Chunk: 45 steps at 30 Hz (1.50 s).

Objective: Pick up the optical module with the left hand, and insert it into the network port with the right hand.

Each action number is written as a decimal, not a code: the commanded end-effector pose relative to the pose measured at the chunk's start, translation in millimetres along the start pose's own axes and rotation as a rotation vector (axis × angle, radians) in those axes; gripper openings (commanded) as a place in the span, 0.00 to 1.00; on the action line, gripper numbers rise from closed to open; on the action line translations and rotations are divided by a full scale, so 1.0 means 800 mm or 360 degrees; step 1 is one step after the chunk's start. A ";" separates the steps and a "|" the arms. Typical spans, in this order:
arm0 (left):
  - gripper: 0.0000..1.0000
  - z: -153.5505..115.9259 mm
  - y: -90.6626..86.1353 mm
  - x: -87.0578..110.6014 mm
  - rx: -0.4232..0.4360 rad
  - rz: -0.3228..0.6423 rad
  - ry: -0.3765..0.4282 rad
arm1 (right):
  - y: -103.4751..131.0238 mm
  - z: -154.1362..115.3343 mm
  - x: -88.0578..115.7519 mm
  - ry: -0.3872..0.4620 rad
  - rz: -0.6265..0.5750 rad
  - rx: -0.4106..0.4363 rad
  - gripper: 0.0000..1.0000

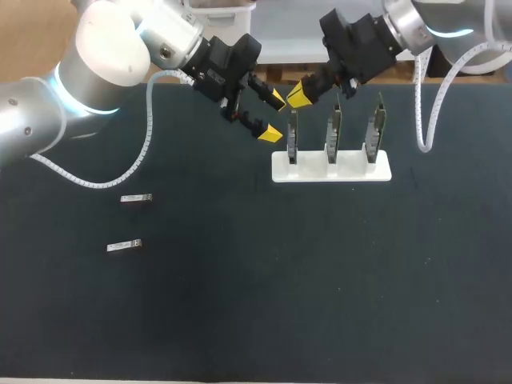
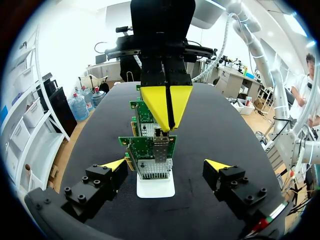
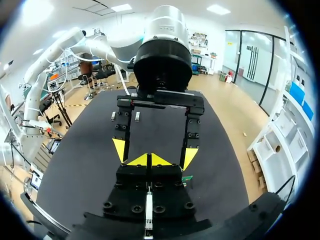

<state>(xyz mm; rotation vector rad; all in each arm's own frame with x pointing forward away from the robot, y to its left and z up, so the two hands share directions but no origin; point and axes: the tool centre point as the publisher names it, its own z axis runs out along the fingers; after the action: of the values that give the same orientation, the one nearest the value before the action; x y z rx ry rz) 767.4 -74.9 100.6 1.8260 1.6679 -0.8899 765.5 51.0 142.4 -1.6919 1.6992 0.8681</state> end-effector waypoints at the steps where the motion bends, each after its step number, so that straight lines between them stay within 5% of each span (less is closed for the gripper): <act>1: 1.00 0.000 0.004 -0.001 0.0009 -0.0003 0.0007 | -0.003 0.004 0.004 0.0007 0.0008 -0.0012 0.00; 18: 1.00 0.000 0.004 -0.001 0.0009 -0.0003 0.0007 | -0.002 0.012 0.019 0.0031 0.0079 -0.0025 0.00; 33: 1.00 0.000 0.004 -0.001 0.0009 -0.0003 0.0007 | 0.001 -0.022 -0.016 -0.0139 0.0025 0.0045 0.00; 45: 1.00 0.000 0.004 -0.001 0.0009 -0.0003 0.0007 | -0.006 -0.057 -0.002 -0.0196 0.0075 0.0130 0.00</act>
<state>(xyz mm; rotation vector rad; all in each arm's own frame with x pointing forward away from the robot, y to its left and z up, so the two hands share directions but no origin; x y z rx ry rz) 767.5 -74.9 100.6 1.8259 1.6679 -0.8899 779.4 23.9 170.9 -1.5331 1.6774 0.9022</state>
